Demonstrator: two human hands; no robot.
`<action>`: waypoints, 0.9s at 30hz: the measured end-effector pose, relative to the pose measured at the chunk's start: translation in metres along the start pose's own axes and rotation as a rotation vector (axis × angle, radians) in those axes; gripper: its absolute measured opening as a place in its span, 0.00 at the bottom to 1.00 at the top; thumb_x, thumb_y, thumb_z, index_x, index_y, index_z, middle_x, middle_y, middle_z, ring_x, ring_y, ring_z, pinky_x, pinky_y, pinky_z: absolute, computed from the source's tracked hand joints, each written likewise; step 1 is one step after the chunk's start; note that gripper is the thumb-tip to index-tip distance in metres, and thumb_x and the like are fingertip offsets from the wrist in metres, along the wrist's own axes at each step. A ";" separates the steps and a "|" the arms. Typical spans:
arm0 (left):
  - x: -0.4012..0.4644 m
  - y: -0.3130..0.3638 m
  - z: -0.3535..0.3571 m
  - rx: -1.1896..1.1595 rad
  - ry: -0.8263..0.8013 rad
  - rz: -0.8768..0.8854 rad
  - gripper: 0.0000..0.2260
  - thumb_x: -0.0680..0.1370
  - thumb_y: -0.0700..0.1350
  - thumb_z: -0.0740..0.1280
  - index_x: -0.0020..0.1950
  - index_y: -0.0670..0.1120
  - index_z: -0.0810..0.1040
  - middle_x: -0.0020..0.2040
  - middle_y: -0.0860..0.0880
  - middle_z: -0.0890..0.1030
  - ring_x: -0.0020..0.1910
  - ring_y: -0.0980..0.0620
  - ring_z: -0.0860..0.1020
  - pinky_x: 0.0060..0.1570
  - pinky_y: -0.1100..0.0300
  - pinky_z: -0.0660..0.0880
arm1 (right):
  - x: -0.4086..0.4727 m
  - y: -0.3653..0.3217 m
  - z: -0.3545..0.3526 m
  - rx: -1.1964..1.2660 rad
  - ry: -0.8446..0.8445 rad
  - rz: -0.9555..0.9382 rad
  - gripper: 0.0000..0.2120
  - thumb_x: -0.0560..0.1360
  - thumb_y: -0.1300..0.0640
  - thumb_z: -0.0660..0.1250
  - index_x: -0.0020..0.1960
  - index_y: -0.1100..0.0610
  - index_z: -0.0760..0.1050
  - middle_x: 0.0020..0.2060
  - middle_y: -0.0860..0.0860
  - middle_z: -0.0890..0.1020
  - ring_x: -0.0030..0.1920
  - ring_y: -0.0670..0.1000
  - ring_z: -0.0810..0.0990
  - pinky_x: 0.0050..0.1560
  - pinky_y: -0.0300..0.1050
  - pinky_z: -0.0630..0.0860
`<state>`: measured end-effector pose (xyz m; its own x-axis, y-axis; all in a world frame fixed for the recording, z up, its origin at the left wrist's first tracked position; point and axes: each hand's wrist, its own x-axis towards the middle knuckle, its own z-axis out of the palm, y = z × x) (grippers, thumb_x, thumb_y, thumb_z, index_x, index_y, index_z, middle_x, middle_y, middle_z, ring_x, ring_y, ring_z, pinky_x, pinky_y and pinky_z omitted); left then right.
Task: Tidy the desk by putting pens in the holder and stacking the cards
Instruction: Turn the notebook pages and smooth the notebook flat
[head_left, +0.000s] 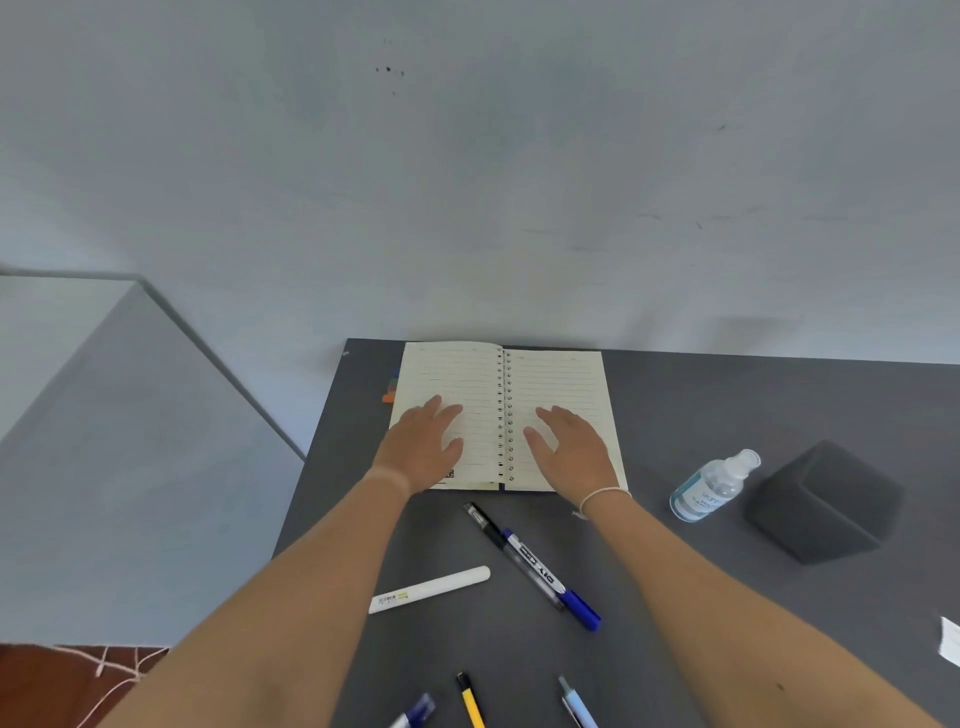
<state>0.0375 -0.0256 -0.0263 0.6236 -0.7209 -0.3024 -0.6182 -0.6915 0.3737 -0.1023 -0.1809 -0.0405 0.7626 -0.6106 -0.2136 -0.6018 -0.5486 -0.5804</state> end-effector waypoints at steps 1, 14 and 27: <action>0.000 -0.001 0.003 0.002 -0.024 0.002 0.23 0.79 0.52 0.56 0.74 0.54 0.58 0.78 0.50 0.53 0.76 0.47 0.54 0.72 0.50 0.56 | 0.001 0.001 0.001 -0.042 -0.006 -0.009 0.24 0.78 0.44 0.55 0.72 0.51 0.63 0.74 0.51 0.62 0.75 0.53 0.57 0.75 0.50 0.52; 0.006 -0.015 0.020 0.028 -0.057 -0.005 0.23 0.79 0.53 0.55 0.74 0.54 0.59 0.78 0.50 0.53 0.77 0.48 0.51 0.74 0.52 0.52 | 0.004 0.013 0.012 -0.215 -0.021 -0.046 0.23 0.78 0.45 0.54 0.71 0.52 0.64 0.75 0.51 0.60 0.75 0.53 0.56 0.74 0.53 0.53; -0.004 -0.026 0.014 0.052 -0.081 -0.063 0.22 0.79 0.52 0.54 0.74 0.55 0.59 0.78 0.53 0.52 0.77 0.49 0.50 0.72 0.50 0.56 | 0.000 0.016 0.010 -0.219 -0.024 -0.029 0.23 0.78 0.45 0.55 0.71 0.51 0.64 0.75 0.50 0.60 0.75 0.54 0.54 0.75 0.52 0.50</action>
<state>0.0447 -0.0054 -0.0474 0.6225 -0.6758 -0.3946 -0.6044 -0.7355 0.3062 -0.1097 -0.1833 -0.0578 0.7839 -0.5808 -0.2196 -0.6151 -0.6781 -0.4024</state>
